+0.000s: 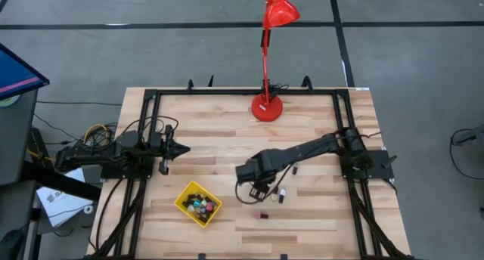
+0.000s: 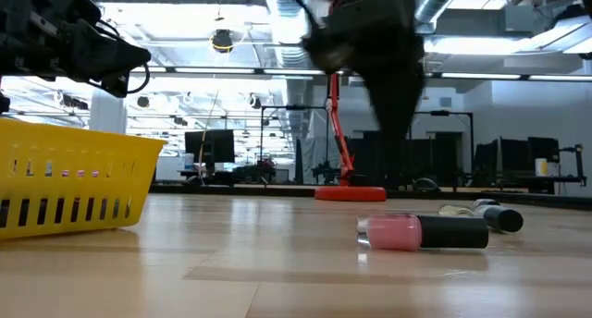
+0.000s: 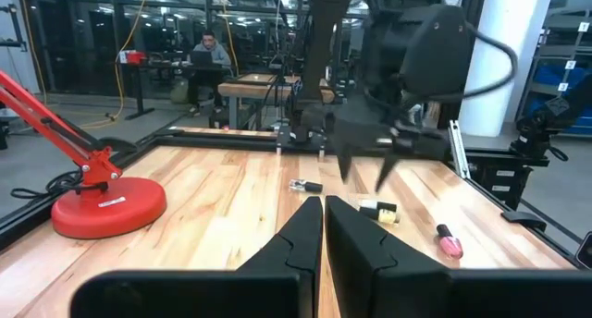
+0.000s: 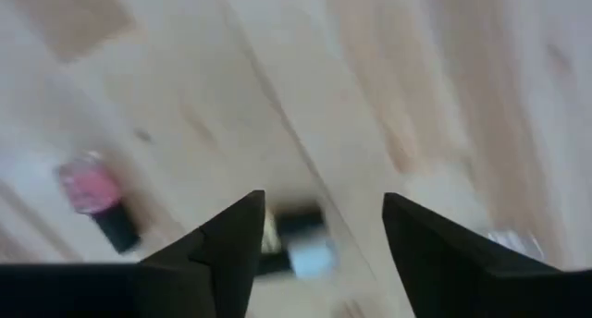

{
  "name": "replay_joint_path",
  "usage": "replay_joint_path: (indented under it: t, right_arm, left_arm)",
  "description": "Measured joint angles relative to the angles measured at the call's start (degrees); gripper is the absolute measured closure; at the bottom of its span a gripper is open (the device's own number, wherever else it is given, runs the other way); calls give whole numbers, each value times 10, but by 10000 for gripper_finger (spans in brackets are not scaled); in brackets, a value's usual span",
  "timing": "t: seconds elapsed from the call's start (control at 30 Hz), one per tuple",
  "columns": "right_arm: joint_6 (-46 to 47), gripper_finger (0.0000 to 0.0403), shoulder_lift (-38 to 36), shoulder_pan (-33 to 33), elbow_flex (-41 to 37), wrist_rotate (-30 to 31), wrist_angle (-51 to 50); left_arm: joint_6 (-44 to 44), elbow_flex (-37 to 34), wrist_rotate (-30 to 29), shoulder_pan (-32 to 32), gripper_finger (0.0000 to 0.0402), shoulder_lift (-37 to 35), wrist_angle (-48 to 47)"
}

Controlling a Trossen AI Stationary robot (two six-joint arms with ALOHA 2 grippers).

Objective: Pick & Place Nail Polish
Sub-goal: Put the transparent nail polish bottle into the yellow basket

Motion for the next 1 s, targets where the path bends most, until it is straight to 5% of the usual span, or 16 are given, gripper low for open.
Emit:
replay_joint_path:
  t: [0.17,0.3,0.63,1.0]
  right_arm:
    - [77,158,1,-6,-5,19,-97]
    - [126,152,-41,-24,-85,16,-92]
    - [341,152,-251,-67,-371,-17,131]
    - [404,152,-219,-70,-444,-29,249]
  left_arm:
    - [0,0,0,0,389,0,0]
    - [0,0,1,0,389,0,0]
    - [0,0,1,0,389,0,0]
    - [0,0,0,0,389,0,1]
